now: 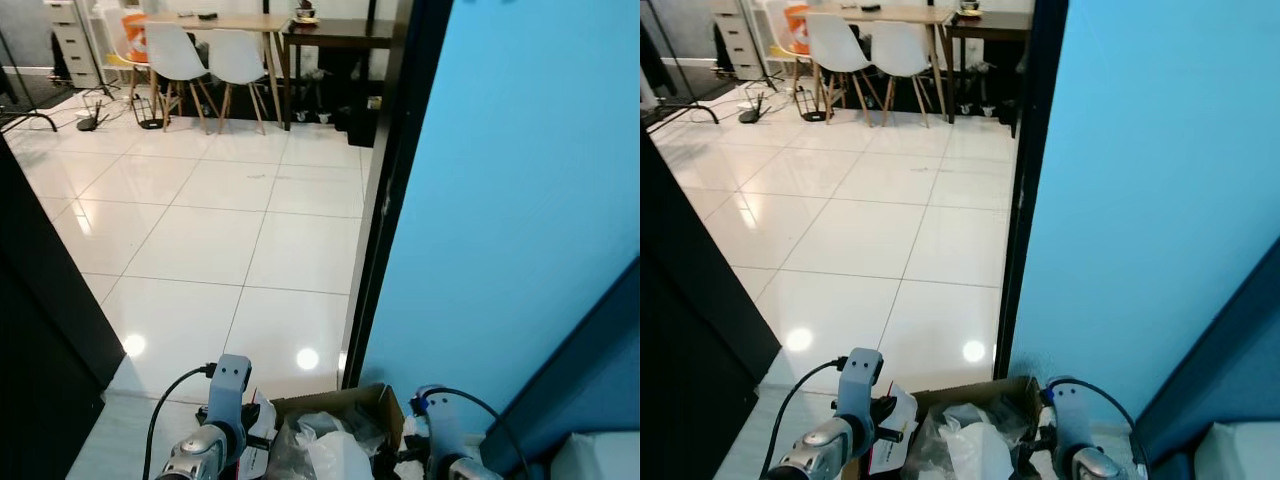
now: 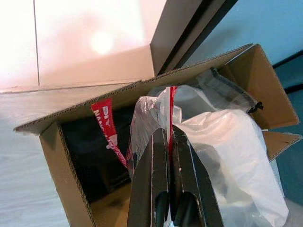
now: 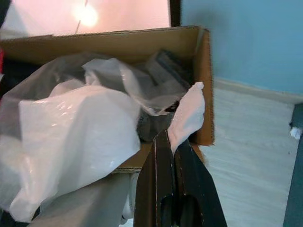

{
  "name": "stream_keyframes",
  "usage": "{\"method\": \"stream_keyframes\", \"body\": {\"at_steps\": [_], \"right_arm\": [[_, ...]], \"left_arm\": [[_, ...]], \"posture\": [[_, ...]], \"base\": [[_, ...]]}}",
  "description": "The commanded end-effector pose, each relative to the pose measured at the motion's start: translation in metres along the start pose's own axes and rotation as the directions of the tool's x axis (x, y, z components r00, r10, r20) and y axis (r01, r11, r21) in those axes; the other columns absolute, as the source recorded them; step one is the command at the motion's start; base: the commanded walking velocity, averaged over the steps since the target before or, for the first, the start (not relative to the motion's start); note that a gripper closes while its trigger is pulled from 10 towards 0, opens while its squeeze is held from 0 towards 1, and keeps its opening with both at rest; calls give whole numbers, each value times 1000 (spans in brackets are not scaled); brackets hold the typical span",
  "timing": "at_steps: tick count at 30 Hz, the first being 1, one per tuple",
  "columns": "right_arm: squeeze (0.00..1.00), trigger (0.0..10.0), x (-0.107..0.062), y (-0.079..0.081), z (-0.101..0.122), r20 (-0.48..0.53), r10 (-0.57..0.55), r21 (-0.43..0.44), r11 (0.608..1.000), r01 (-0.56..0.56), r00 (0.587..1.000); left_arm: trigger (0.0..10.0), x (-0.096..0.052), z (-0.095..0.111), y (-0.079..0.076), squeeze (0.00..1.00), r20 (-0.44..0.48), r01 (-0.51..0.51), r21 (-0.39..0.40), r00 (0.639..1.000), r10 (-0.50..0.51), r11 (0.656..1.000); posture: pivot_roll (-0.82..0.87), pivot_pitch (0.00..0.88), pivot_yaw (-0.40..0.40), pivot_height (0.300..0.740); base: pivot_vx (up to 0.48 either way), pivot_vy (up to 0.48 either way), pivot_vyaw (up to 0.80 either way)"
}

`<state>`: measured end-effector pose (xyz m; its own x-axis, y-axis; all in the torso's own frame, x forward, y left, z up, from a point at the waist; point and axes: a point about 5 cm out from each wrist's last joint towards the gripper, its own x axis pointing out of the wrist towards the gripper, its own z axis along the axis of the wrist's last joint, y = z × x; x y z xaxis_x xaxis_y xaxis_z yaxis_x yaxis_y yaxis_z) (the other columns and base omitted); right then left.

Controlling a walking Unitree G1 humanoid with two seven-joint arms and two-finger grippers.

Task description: Clean up the room

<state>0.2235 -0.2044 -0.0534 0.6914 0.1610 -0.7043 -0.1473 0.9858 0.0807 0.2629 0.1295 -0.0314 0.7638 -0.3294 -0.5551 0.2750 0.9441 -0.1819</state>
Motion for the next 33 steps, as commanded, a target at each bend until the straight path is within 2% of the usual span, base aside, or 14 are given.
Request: {"method": "stream_keyframes", "body": {"at_steps": [1, 5, 14, 16, 20, 26, 33], "right_arm": [[0, 10000, 0, -1, 2, 9, -8, 23, 1000, 7, 1000], [0, 10000, 2, 2, 13, 51, 6, 27, 1000, -8, 999], [0, 10000, 3, 7, 22, 76, 33, -25, 999, -31, 997], [0, 10000, 5, 11, 33, 110, 43, -52, 998, -37, 993], [0, 10000, 5, 14, 41, 134, 46, -69, 997, -37, 990], [0, 10000, 6, 21, 59, 190, 60, -90, 995, -44, 980], [0, 10000, 6, 26, 69, 219, 70, -107, 993, -47, 973]], "left_arm": [[10000, 1, 0, -3, 0, -8, 6, 16, 1000, -6, 1000], [10000, 3, 1, -9, 0, -9, 19, 55, 1000, -18, 998], [10000, 2, -4, -8, 0, -28, -4, 57, 1000, 6, 998], [10000, 1, -7, -7, 0, -33, -14, 49, 999, 16, 999], [10000, 0, -9, -7, 0, -36, -21, 54, 999, 23, 998], [10000, 1, -4, -4, 0, -16, -41, 63, 999, 42, 997], [10000, 2, -1, -5, 0, -7, -37, 70, 999, 38, 997]], "posture": [[-386, 49, -11, 730], [-389, 56, -14, 710], [-387, 69, -19, 680], [-386, 77, -20, 665], [-383, 81, -19, 650], [-377, 96, -16, 625], [-378, 107, -13, 600]], "base": [[0, 0, 0], [0, 0, 0], [0, 0, 0], [0, 0, 0], [0, 0, 0], [0, 0, 0], [0, 0, 0]]}}
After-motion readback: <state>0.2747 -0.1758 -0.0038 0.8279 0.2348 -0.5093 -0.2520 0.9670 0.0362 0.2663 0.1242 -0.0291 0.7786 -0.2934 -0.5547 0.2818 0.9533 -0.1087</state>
